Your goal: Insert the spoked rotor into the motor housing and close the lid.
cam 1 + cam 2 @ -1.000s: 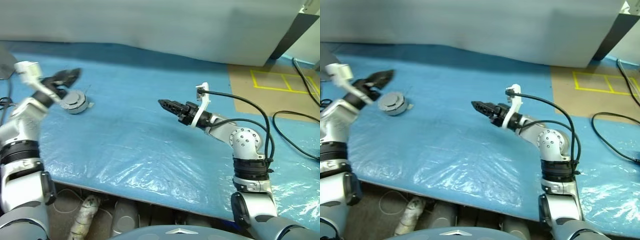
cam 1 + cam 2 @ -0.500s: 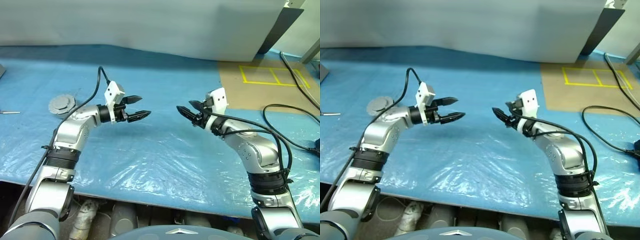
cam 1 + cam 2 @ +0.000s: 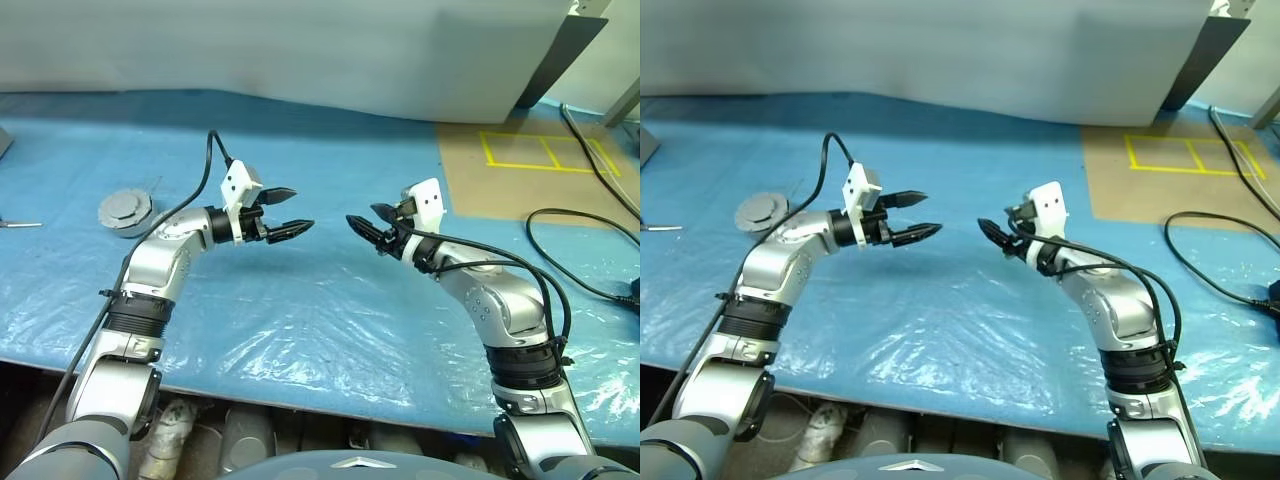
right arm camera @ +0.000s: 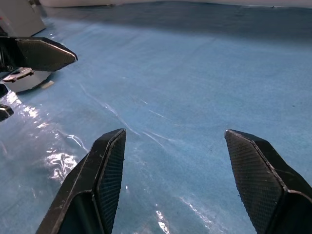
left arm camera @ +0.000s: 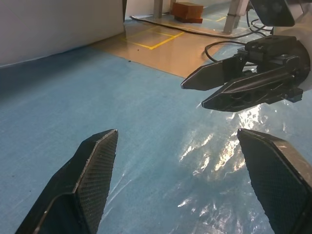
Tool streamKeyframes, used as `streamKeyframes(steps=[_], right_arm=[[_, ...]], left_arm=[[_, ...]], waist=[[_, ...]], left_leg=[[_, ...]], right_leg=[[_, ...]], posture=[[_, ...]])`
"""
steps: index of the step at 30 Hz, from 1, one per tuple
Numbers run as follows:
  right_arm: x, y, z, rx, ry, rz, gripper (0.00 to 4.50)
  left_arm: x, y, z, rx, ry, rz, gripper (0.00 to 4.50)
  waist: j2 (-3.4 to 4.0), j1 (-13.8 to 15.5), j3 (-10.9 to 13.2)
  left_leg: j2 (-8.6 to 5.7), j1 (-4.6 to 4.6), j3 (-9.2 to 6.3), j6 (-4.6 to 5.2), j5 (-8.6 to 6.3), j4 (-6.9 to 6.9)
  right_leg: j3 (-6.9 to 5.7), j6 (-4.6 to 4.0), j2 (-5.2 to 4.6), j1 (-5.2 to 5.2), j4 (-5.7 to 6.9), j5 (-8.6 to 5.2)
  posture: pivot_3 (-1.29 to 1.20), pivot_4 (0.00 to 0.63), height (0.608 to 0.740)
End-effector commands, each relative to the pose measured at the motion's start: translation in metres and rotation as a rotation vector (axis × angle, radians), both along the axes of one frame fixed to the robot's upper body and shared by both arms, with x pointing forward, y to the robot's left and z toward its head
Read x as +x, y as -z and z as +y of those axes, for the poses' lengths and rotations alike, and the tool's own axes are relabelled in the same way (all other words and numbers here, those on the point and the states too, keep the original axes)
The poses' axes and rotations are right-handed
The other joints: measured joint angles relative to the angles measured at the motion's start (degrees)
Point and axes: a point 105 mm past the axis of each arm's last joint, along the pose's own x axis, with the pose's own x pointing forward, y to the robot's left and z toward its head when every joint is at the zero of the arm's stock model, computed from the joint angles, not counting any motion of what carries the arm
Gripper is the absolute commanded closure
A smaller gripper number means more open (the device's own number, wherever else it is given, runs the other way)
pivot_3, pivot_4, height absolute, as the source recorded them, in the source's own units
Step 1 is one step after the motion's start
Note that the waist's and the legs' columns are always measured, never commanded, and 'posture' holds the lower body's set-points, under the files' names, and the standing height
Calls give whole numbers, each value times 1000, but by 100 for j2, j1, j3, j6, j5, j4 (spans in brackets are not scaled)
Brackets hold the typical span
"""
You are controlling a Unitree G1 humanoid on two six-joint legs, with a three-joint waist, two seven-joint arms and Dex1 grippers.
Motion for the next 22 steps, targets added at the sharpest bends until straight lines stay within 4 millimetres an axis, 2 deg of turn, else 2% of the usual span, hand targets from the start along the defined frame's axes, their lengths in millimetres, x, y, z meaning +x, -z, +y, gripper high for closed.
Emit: streamKeyframes(steps=[1, 13, 22], right_arm=[[1, -17, 4, 9, -24, -67, 1141], [13, -21, 2, 2, 4, -102, 1141], [18, -23, 3, 19, 12, -106, 1141]], left_arm=[[-2, -7, -1, 11, 7, -59, 383], [9, -19, -10, -18, 5, -106, 383], [14, -19, -7, -36, -18, -105, 383]], waist=[[1, -3, 0], [1, -3, 0], [1, -8, 0]], left_leg=[[0, 0, 0, 0, 0, 0], [0, -1, 0, 2, 1, 8], [0, -1, 0, 2, 1, 6]], right_leg=[[0, 0, 0, 0, 0, 0], [1, -1, 0, 1, 5, 1], [1, -1, 0, 1, 4, 1]], posture=[[0, 150, 740], [0, 150, 740], [0, 150, 740]])
